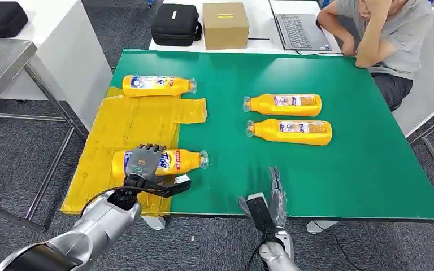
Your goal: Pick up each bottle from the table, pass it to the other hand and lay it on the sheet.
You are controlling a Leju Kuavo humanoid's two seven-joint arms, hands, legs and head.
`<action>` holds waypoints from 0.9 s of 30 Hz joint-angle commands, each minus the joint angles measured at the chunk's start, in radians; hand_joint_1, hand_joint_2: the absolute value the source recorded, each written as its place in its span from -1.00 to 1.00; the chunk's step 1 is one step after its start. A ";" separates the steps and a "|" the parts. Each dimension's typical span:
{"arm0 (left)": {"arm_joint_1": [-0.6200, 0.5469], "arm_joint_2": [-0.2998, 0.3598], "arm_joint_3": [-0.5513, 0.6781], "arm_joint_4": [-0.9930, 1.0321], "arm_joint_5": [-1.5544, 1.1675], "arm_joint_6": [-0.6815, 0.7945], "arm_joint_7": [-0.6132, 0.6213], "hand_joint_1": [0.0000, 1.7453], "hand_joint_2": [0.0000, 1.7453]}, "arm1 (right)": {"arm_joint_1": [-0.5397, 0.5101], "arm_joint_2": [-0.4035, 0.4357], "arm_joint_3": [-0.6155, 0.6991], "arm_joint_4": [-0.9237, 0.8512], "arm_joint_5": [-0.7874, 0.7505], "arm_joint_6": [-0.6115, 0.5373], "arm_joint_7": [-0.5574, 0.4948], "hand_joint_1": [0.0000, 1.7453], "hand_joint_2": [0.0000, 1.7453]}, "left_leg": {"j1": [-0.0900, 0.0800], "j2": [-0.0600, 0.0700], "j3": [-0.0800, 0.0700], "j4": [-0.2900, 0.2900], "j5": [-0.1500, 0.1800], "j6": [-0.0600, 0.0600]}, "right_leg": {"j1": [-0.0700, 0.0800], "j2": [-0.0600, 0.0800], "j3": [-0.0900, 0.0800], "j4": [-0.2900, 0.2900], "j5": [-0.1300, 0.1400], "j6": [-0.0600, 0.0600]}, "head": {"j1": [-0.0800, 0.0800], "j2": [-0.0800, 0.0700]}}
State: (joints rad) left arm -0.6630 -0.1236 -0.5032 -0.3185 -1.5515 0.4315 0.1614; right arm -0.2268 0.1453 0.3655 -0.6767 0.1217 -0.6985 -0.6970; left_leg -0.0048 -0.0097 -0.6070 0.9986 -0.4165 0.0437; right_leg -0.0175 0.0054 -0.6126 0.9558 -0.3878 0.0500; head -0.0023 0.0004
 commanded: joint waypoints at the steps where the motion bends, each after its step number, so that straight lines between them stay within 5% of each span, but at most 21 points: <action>1: 0.010 -0.012 0.034 0.035 -0.017 0.020 0.005 -0.80 1.00 | -0.056 0.008 0.004 0.073 -0.003 0.002 -0.001 -1.00 1.00 | 0.001 0.003 0.004 0.000 -0.002 -0.002 | 0.001 0.002 0.003 0.000 -0.001 -0.002 | 0.000 0.000; 20: 0.029 -0.003 -0.025 -0.037 -0.019 0.118 0.050 -1.00 1.00 | -0.064 0.018 0.023 0.115 -0.014 0.001 -0.001 -1.00 1.00 | 0.001 0.002 0.005 0.000 -0.003 -0.003 | 0.001 0.001 0.004 0.000 -0.002 -0.002 | 0.000 0.000; 27: 0.116 -0.026 -0.047 -0.232 -0.019 0.134 -0.042 -1.00 1.00 | -0.032 0.002 -0.017 0.081 0.002 0.000 -0.001 -1.00 1.00 | 0.000 -0.001 0.003 0.000 -0.002 -0.002 | 0.001 -0.002 0.003 0.000 -0.002 -0.001 | 0.000 0.000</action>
State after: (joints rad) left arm -0.6064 -0.1343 -0.5047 -0.3808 -1.5698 0.5707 0.1949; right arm -0.2463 0.1637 0.3666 -0.6287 0.1175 -0.6989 -0.6970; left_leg -0.0048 -0.0095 -0.6073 0.9987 -0.4164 0.0436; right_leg -0.0174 0.0054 -0.6133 0.9557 -0.3878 0.0500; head -0.0023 0.0004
